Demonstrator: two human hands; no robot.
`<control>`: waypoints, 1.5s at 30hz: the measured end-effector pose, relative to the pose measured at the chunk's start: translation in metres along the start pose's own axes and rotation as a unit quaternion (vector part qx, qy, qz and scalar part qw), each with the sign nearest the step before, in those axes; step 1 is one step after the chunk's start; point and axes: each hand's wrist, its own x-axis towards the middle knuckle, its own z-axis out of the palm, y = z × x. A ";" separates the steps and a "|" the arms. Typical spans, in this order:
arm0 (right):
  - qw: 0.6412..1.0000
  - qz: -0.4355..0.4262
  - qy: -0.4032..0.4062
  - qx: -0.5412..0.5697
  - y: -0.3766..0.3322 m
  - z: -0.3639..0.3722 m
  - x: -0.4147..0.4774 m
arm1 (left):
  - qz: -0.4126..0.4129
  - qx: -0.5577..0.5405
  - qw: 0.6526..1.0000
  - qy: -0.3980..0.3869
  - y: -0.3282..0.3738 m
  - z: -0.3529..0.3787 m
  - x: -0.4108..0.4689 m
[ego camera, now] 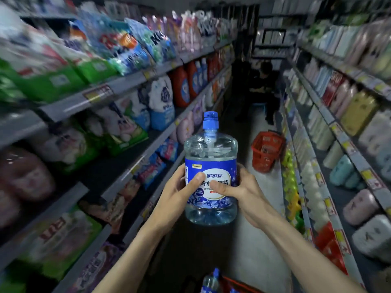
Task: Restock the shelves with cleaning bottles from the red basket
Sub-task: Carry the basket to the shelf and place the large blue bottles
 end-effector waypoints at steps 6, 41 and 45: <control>0.991 -0.054 -0.121 -0.016 -0.051 0.049 0.010 | 0.064 0.053 0.990 0.115 0.057 -0.026 -0.029; 0.685 -0.127 -0.712 0.091 -0.073 0.529 -0.468 | 0.049 0.373 0.615 0.693 0.239 -0.103 -0.731; 0.677 -0.140 -0.716 0.099 -0.076 0.582 -0.513 | 0.044 0.382 0.615 0.689 0.267 -0.128 -0.788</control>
